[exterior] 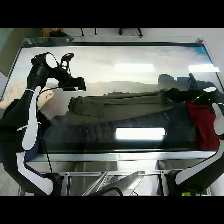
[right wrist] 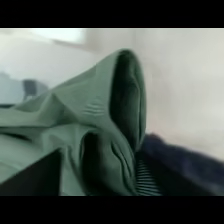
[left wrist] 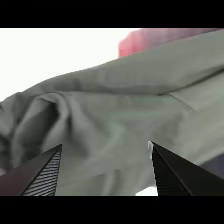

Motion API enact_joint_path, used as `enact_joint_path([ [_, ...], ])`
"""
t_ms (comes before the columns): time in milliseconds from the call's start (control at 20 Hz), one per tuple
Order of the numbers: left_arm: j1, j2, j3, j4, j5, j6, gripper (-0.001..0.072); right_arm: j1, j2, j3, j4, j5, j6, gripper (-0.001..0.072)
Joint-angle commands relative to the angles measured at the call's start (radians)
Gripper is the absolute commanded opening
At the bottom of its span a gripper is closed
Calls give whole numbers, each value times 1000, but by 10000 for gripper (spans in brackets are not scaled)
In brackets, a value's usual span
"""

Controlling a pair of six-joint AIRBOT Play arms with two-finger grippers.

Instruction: Fold the shirts.

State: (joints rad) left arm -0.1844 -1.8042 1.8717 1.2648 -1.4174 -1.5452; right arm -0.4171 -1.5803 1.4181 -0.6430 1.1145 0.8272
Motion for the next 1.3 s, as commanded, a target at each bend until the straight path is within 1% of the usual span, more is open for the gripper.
enact_joint_path([
  [0, -46, -13, 10, -143, 4, -11, 603, 37, -29, 5, -27, 53, -19, 247],
  [50, -60, -27, 10, -186, 21, -11, 587, 45, -28, 9, -27, 54, -19, 75],
  [100, -79, -44, 9, -211, 44, -10, 357, 46, -28, 22, -26, 67, -19, 16],
  [150, -105, -62, 9, -219, 69, -8, 144, 45, -23, 39, -24, 93, -18, 15],
  [200, -137, -85, 9, -218, 95, -8, 13, 42, -10, 61, -24, 127, -14, 15],
  [250, -166, -108, 9, -219, 123, -8, 15, 37, 9, 89, -24, 167, 0, 15],
  [400, -284, -199, 9, -221, 249, -24, 15, 11, 81, 193, -14, 321, 97, 15],
  [550, -406, -294, 9, -235, 378, -36, 15, -21, 167, 293, 90, 511, 202, 16],
  [650, -467, -349, 9, -332, 446, -35, 16, -24, 239, 313, 181, 610, 225, 16],
  [700, -489, -374, 9, -412, 487, -35, 15, -23, 276, 313, 200, 626, 225, 15],
  [800, -515, -415, 9, -580, 559, -23, 15, -23, 334, 313, 203, 616, 224, 16],
  [900, -531, -428, 10, -687, 595, 14, 15, -24, 354, 313, 202, 614, 225, 15],
  [1000, -537, -426, 35, -730, 587, 20, 15, -22, 351, 309, 201, 614, 229, 15],
  [1150, -512, -416, 163, -742, 429, 45, 14, -21, 324, 308, 200, 614, 248, 15],
  [1250, -464, -346, 216, -743, 319, 65, 14, -11, 307, 308, 202, 613, 273, 15],
])
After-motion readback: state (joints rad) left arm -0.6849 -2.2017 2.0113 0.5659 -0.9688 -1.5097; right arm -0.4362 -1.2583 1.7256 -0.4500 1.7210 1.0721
